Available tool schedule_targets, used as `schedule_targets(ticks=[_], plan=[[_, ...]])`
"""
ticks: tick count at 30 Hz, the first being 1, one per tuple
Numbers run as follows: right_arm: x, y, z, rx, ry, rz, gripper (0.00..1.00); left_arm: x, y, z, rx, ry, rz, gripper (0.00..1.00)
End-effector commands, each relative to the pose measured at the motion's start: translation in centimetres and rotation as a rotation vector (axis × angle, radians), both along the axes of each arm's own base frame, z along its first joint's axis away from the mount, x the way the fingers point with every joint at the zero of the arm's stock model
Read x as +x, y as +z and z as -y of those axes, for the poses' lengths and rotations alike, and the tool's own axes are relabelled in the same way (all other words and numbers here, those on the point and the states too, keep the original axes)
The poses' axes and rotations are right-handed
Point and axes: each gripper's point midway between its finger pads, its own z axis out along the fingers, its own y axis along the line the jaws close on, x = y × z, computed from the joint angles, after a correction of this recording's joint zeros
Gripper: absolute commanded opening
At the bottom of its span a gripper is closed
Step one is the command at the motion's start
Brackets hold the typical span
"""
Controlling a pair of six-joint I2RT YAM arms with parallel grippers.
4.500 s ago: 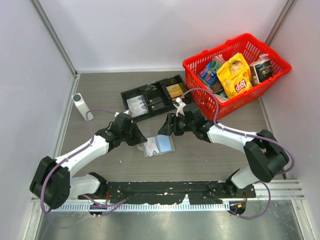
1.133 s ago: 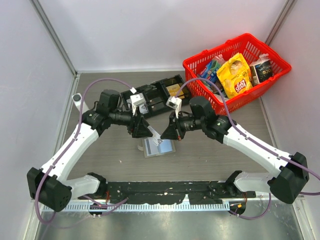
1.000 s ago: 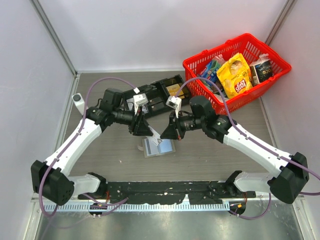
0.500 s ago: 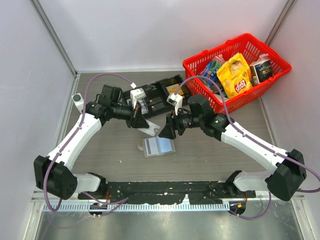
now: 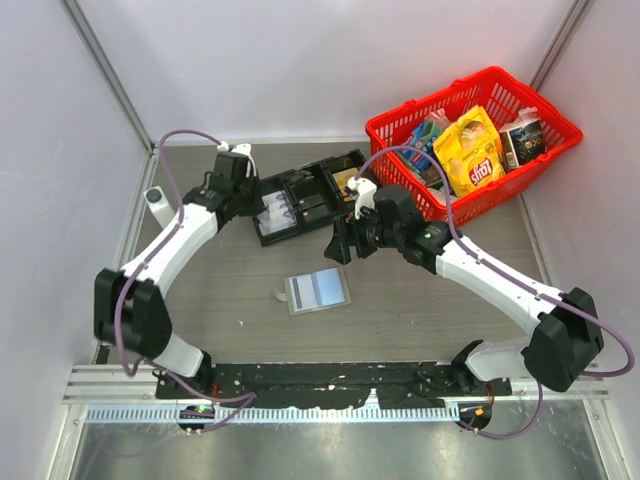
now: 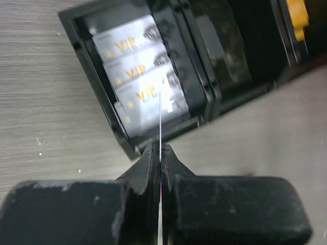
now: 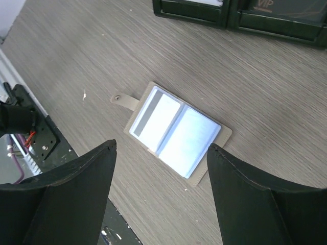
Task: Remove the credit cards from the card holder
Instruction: Place the credit card in the storage box.
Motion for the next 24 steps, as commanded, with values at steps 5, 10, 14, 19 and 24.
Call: schedule_targets(ticks=[5,10,14,19,24], plan=[[2.0,1.8,0.2,-0.005,-0.079,0.068,0.76,7.3,-1.1,0.7,-0.120,0.289,-0.051,0.01],[2.2,2.0,0.5,-0.010,-0.095,0.080,0.76,8.4,-4.2,2.4,-0.165,0.296,-0.167,0.02],[2.2,1.9,0.8,-0.012,-0.106,0.081,0.76,8.0,-5.9,4.2,-0.227,0.260,-0.261,0.02],[2.1,1.7,0.9,-0.009,-0.115,0.071,0.76,7.8,-7.4,4.1,-0.227,0.280,-0.292,0.09],[2.0,1.6,1.2,-0.011,-0.128,0.071,0.76,7.3,-6.7,2.1,-0.127,0.321,-0.271,0.26]])
